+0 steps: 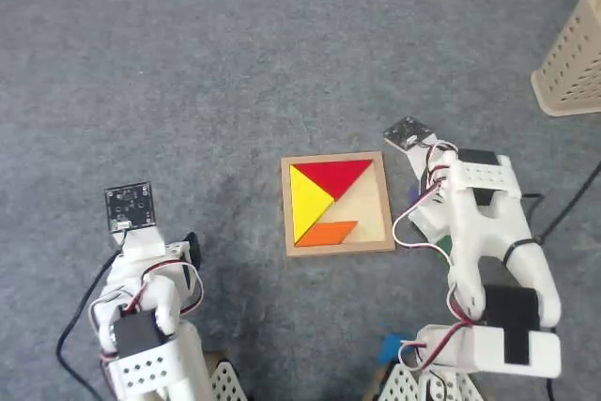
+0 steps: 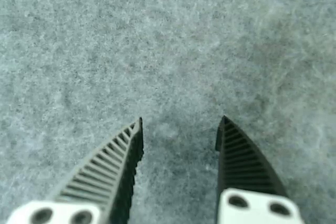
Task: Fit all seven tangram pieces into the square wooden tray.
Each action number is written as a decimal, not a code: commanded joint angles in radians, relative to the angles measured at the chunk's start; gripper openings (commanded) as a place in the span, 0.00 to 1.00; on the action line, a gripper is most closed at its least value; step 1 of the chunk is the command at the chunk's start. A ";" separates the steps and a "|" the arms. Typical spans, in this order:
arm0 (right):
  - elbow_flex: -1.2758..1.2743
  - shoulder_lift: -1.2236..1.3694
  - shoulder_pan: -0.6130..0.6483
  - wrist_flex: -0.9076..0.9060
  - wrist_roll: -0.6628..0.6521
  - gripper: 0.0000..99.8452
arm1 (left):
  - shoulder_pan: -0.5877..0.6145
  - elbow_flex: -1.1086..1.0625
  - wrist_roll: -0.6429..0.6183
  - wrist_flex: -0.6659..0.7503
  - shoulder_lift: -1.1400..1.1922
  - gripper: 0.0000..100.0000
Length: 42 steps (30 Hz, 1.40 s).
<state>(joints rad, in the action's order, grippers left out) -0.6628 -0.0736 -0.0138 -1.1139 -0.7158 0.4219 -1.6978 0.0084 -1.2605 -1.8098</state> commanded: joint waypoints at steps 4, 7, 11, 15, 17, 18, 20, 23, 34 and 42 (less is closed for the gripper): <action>-0.057 -0.179 0.251 -0.311 -0.207 0.02 | -0.003 0.013 0.005 -0.005 -0.014 0.22; -0.140 -0.208 0.337 -0.341 -0.351 0.02 | -0.003 0.013 0.005 -0.005 -0.014 0.22; -0.196 -0.209 0.371 -0.354 -0.476 0.02 | -0.003 0.013 0.005 -0.005 -0.014 0.22; -0.249 -0.209 0.371 -0.390 -0.582 0.02 | -0.003 0.013 0.005 -0.005 -0.014 0.22; -0.285 -0.209 0.372 -0.390 -0.611 0.02 | -0.003 0.013 0.005 -0.005 -0.014 0.22; -0.302 -0.209 0.377 -0.389 -0.624 0.02 | -0.003 0.013 0.005 -0.005 -0.014 0.22; -0.339 -0.209 0.404 -0.389 -0.655 0.02 | -0.003 0.013 0.005 -0.005 -0.014 0.22; -0.377 -0.209 0.472 -0.355 -0.663 0.05 | -0.003 0.013 0.005 -0.005 -0.014 0.22; -0.468 -0.208 0.668 -0.143 -0.463 0.21 | -0.003 0.013 0.005 -0.005 -0.014 0.22; -0.476 -0.209 0.667 -0.051 -0.308 0.21 | -0.003 0.013 0.005 -0.005 -0.014 0.22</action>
<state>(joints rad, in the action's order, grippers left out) -1.1063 -0.2808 0.6383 -1.2981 -1.1331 0.4204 -1.6978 0.0084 -1.2605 -1.8098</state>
